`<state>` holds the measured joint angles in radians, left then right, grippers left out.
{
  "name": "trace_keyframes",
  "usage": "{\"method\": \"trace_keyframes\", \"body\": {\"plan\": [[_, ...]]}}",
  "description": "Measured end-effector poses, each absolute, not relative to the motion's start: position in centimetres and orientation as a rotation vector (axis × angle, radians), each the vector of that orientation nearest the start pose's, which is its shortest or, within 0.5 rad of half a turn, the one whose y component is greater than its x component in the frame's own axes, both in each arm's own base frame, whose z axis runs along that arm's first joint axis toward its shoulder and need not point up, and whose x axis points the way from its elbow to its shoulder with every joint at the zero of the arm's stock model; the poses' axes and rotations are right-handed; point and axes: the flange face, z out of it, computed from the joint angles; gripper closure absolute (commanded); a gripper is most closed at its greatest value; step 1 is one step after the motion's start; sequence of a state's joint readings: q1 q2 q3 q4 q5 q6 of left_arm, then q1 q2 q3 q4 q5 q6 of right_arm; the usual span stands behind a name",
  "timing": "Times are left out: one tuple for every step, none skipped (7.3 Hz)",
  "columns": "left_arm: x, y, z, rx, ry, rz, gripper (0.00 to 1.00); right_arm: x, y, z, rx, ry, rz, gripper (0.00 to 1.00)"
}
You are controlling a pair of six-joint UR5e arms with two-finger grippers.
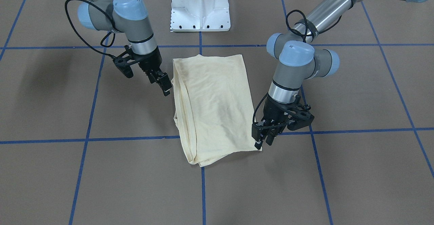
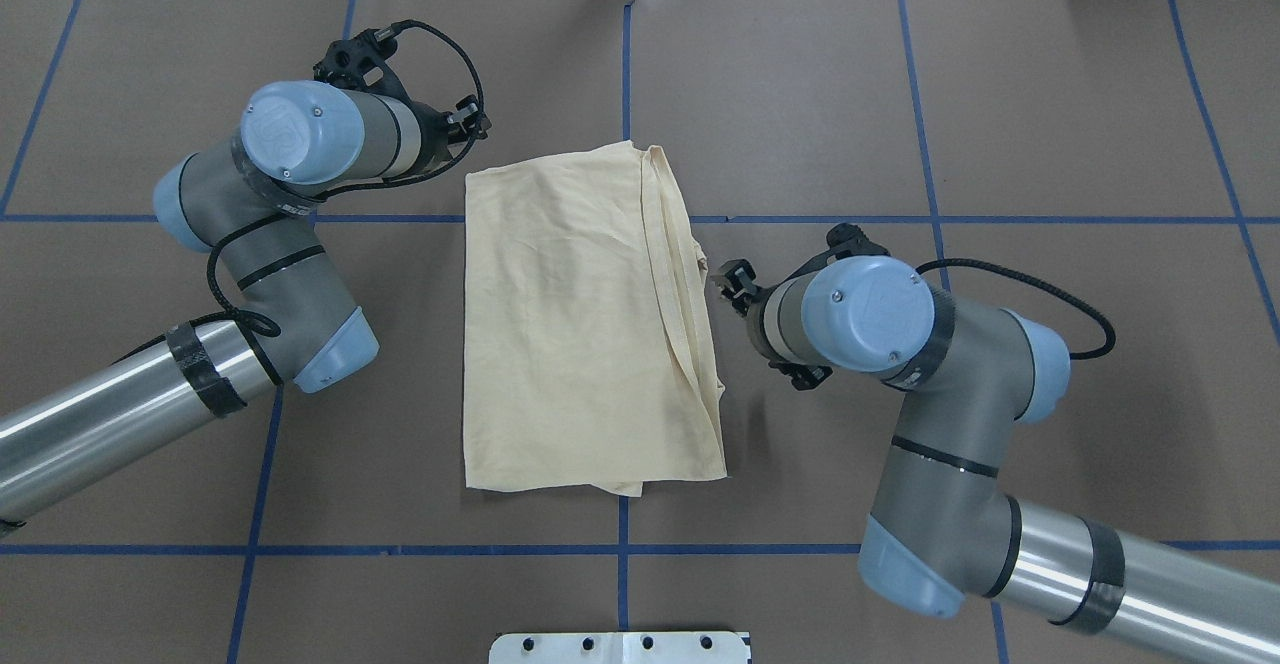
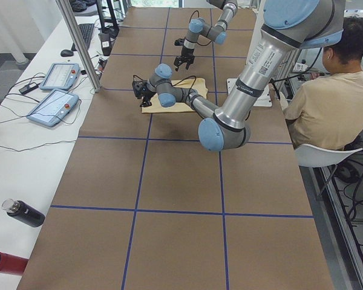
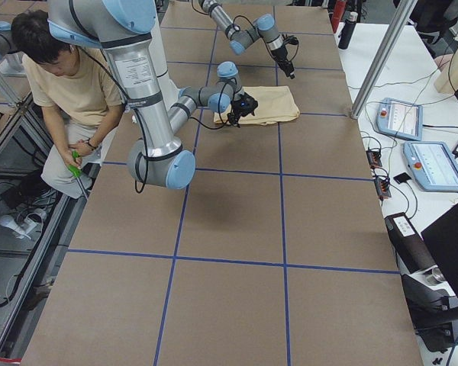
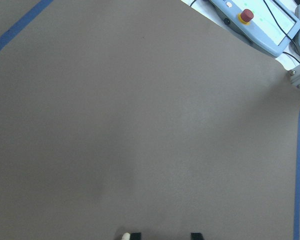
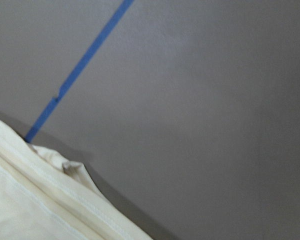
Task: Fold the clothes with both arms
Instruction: 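Move the right gripper to the folded shirt's corner nearest the robot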
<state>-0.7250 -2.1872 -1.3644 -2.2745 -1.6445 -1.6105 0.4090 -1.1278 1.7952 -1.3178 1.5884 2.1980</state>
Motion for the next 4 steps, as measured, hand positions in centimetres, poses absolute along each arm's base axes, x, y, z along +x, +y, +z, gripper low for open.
{"method": "trace_keyframes", "body": {"plan": [[46.4, -58.4, 30.5, 0.292, 1.112, -0.624, 0.3, -54.7, -33.9, 28.1, -0.123, -0.963, 0.971, 0.0], [45.8, -58.3, 30.0, 0.275, 1.129, -0.612, 0.29, -56.5, -30.8, 27.9, -0.132, -0.969, 0.992, 0.0], [45.4, -58.2, 29.6, 0.269, 1.139, -0.606, 0.29, -57.8, -28.3, 27.7, -0.138, -0.975, 0.998, 0.0], [45.4, -58.1, 29.4, 0.266, 1.144, -0.605, 0.28, -58.4, -26.6, 27.6, -0.147, -0.978, 0.997, 0.0]]}}
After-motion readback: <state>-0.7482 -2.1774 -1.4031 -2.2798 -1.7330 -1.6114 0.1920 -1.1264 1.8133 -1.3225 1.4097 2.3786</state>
